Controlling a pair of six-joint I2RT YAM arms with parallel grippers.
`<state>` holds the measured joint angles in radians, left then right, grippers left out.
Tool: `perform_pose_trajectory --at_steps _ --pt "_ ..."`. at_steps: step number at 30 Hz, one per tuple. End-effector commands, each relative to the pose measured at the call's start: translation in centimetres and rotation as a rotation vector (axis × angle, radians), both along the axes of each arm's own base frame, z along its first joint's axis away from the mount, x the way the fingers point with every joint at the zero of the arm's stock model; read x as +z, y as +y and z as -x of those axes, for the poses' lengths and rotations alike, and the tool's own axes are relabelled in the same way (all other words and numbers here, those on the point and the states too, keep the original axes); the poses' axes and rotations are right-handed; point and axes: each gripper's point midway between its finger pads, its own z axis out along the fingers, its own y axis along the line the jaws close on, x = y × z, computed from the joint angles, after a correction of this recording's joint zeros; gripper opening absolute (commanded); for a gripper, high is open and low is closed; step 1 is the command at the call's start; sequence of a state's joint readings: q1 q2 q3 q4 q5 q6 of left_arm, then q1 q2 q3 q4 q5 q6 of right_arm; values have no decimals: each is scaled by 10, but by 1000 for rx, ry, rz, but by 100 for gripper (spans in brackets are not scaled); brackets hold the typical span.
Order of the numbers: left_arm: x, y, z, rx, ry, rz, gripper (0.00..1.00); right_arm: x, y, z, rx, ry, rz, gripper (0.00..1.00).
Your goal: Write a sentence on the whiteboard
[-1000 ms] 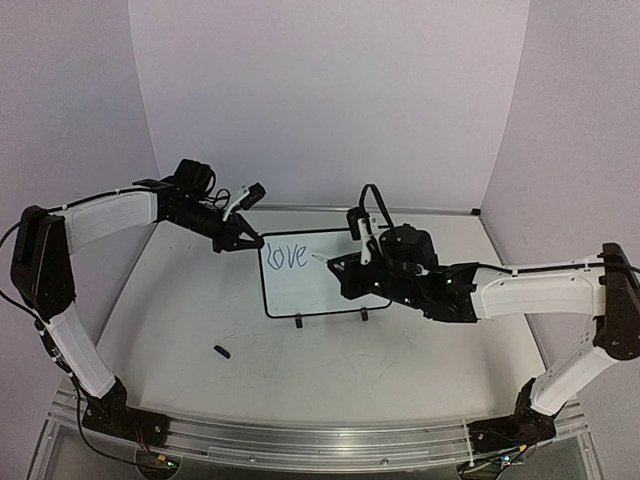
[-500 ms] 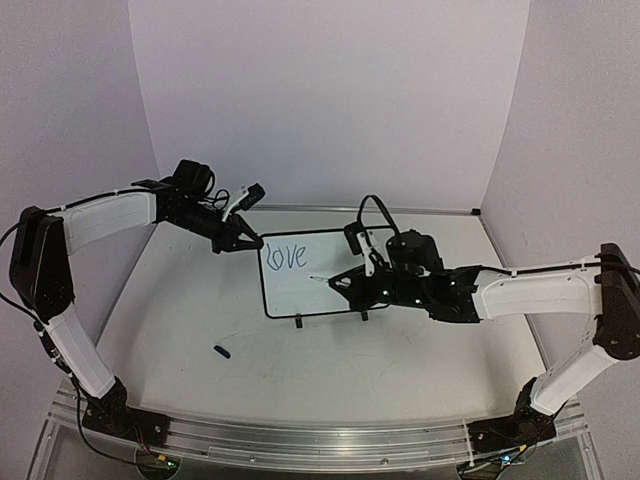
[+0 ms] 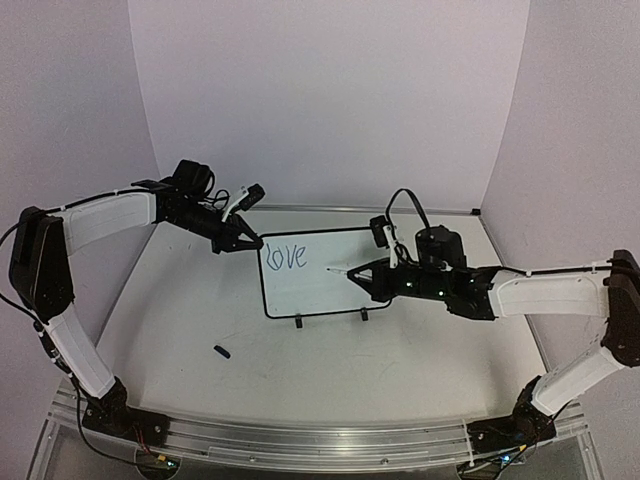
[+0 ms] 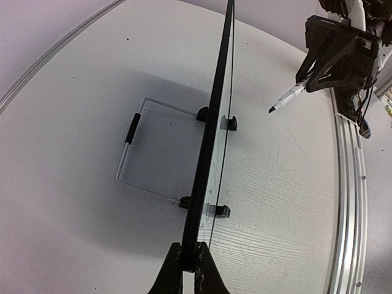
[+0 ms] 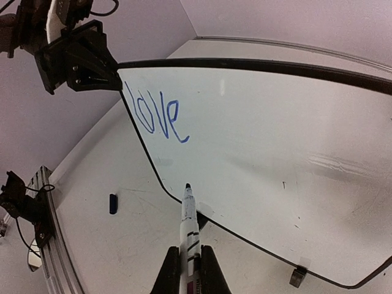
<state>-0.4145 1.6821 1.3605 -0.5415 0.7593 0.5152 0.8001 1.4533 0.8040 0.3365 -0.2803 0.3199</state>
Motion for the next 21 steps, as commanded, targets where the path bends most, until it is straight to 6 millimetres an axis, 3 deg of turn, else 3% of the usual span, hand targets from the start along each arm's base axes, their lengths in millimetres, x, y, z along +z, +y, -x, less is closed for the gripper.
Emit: perform_pose_trajectory --at_steps 1,21 --pt "3 12 -9 56 -73 -57 0 28 -3 2 27 -47 -82 0" --pt "5 13 -9 62 -74 -54 0 50 -16 -19 -102 -127 -131 0"
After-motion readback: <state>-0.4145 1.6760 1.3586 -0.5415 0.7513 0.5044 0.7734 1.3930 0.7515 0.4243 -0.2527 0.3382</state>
